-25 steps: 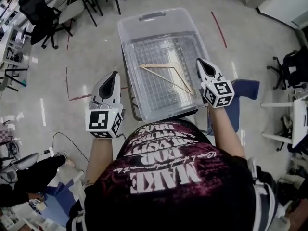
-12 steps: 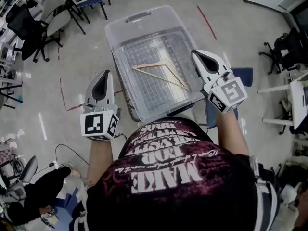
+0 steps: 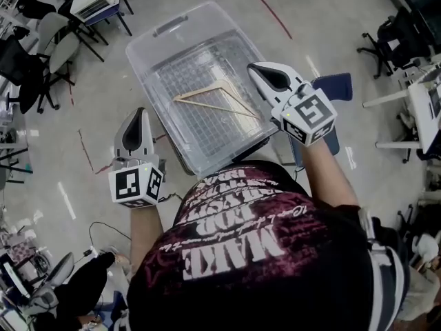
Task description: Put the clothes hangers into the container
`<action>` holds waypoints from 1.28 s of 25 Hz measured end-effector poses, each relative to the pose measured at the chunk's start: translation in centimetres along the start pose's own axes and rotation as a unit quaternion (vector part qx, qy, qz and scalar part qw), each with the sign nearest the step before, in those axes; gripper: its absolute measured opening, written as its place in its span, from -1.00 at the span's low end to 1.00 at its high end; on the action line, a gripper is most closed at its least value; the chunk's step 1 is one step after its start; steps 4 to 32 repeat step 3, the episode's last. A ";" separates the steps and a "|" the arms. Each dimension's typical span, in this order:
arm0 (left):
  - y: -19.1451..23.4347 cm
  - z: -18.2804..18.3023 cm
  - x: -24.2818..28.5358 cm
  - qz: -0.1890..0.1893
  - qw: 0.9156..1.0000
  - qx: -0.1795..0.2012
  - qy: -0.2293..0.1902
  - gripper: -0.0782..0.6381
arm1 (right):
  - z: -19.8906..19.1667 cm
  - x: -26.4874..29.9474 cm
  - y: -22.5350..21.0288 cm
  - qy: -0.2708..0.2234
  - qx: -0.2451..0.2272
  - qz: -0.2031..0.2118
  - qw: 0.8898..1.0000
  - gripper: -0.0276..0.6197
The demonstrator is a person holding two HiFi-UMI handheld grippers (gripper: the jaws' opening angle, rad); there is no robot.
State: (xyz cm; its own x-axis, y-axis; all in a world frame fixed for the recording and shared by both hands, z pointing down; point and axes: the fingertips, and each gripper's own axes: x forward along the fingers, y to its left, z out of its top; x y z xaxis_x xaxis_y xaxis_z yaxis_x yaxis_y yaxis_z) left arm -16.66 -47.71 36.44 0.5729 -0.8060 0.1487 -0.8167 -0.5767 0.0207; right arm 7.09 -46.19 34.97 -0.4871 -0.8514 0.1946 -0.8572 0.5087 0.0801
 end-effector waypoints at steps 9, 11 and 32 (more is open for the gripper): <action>-1.1 -0.2 0.6 -0.004 1.000 -0.001 0.003 -0.76 | -0.6 -0.1 -0.6 0.004 0.003 0.003 1.000 -0.91; -1.1 -0.2 0.6 -0.004 1.000 -0.001 0.003 -0.76 | -0.6 -0.1 -0.6 0.004 0.003 0.003 1.000 -0.91; -1.1 -0.2 0.6 -0.004 1.000 -0.001 0.003 -0.76 | -0.6 -0.1 -0.6 0.004 0.003 0.003 1.000 -0.91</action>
